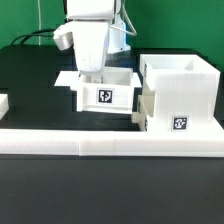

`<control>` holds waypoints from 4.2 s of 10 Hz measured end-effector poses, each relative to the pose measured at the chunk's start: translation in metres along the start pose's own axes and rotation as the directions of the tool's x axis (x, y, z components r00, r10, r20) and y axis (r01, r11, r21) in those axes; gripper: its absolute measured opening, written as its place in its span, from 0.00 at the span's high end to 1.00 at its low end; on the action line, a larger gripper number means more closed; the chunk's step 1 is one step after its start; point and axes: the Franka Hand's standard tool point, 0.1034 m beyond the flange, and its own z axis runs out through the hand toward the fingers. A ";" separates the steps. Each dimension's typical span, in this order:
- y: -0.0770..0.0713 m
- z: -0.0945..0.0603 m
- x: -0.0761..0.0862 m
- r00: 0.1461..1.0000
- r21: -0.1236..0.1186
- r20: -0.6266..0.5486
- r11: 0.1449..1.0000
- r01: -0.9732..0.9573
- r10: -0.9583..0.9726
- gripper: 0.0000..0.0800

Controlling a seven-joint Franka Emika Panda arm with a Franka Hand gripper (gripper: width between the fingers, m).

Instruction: Assemble drawer

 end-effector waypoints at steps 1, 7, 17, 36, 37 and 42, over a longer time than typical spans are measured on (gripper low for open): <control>0.003 0.001 0.005 1.000 -0.017 -0.003 1.000 0.008 -0.008 0.95; 0.004 0.009 0.013 1.000 -0.003 -0.010 1.000 -0.004 0.004 0.95; 0.001 0.010 0.017 0.999 0.002 0.005 0.999 0.051 -0.051 0.95; 0.003 0.010 0.018 1.000 -0.029 0.005 1.000 -0.005 0.005 0.95; 0.002 0.009 0.019 1.000 -0.023 0.009 1.000 -0.001 0.001 0.95; 0.003 0.003 0.025 1.000 -0.002 0.013 1.000 0.007 -0.007 0.95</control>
Offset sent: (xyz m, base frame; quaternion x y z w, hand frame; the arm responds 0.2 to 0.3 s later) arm 0.0114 0.0079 -0.0077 0.0062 0.0004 0.0124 0.9999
